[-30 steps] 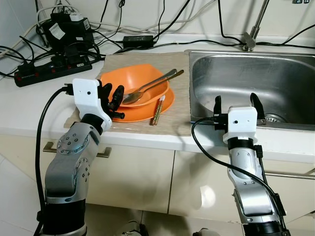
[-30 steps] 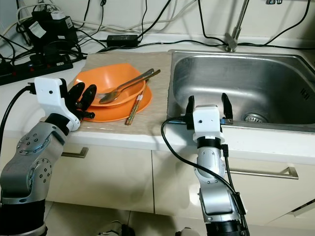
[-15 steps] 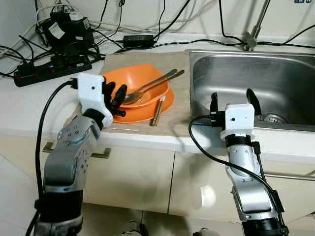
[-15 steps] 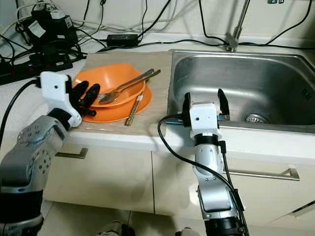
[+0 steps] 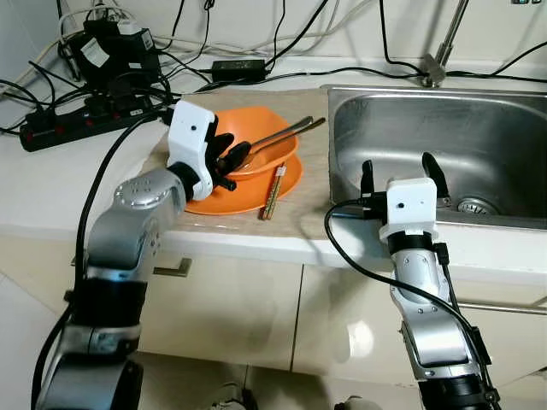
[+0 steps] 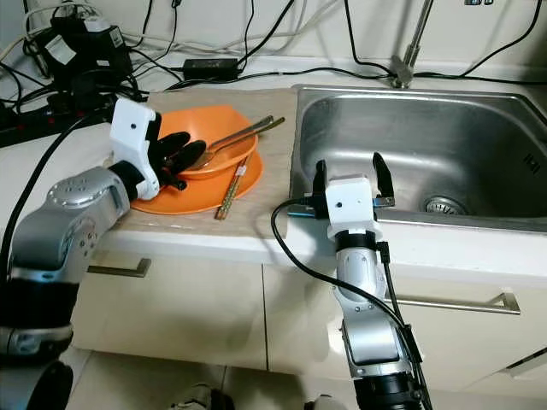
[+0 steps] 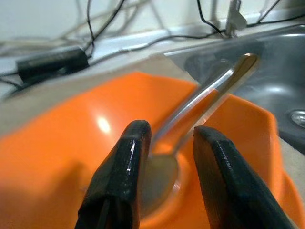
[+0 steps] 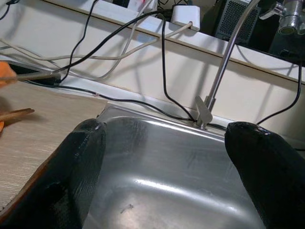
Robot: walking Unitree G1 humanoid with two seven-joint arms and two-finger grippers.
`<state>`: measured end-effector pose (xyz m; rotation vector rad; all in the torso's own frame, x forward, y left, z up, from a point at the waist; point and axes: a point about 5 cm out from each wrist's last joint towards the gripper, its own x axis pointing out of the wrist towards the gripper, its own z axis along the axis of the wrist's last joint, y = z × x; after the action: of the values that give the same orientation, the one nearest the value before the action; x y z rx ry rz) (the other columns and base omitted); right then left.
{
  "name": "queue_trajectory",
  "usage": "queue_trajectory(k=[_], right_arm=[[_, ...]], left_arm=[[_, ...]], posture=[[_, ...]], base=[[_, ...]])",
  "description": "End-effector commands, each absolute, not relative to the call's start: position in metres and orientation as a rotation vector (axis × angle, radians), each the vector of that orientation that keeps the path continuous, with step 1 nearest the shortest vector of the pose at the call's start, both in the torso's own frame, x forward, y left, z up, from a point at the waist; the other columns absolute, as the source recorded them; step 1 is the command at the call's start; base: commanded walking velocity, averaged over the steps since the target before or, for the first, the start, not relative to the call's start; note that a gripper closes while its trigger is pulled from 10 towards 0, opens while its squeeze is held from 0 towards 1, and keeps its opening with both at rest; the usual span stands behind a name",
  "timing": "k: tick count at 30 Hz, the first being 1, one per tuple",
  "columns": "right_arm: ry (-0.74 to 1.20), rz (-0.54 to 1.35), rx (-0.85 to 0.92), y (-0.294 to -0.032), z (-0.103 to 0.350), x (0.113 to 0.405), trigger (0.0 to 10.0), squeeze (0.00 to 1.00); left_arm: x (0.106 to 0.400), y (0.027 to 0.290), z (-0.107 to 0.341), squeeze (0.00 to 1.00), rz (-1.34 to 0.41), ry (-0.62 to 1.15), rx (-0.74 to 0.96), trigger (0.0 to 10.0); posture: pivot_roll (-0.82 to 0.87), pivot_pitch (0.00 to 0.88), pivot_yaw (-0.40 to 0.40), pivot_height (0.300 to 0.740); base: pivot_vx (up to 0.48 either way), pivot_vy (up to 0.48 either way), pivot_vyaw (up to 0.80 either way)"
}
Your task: Kitchen organization
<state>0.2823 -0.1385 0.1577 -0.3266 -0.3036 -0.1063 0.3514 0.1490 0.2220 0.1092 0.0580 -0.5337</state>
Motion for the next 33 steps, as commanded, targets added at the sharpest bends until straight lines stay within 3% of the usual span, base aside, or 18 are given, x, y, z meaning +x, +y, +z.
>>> queue_trajectory(k=[1,24,32,33], right_arm=[[-0.317,-0.092,-0.323,-0.136,0.16,0.284,10.0,0.0],[-0.296,-0.037,-0.327,-0.131,0.154,0.287,10.0,0.0],[-0.296,-0.017,-0.328,-0.128,0.154,0.288,10.0,0.0],[-0.297,-0.014,-0.328,-0.128,0.154,0.289,10.0,0.0]], left_arm=[[0.356,0.153,0.234,0.0,-0.53,0.025,0.143,10.0],[0.331,0.204,0.246,0.0,-0.35,0.057,0.138,10.0],[0.326,0.204,0.244,0.0,-0.331,0.079,0.088,10.0],[0.325,0.203,0.243,1.0,-0.331,0.08,0.082,10.0]], posture=[[-0.05,0.0,0.057,0.707],[0.01,0.0,0.015,0.707],[0.02,0.0,0.005,0.707],[0.02,0.0,0.005,0.707]], base=[[0.0,0.0,0.0],[0.0,0.0,0.0],[0.0,0.0,0.0],[0.0,0.0,0.0]])
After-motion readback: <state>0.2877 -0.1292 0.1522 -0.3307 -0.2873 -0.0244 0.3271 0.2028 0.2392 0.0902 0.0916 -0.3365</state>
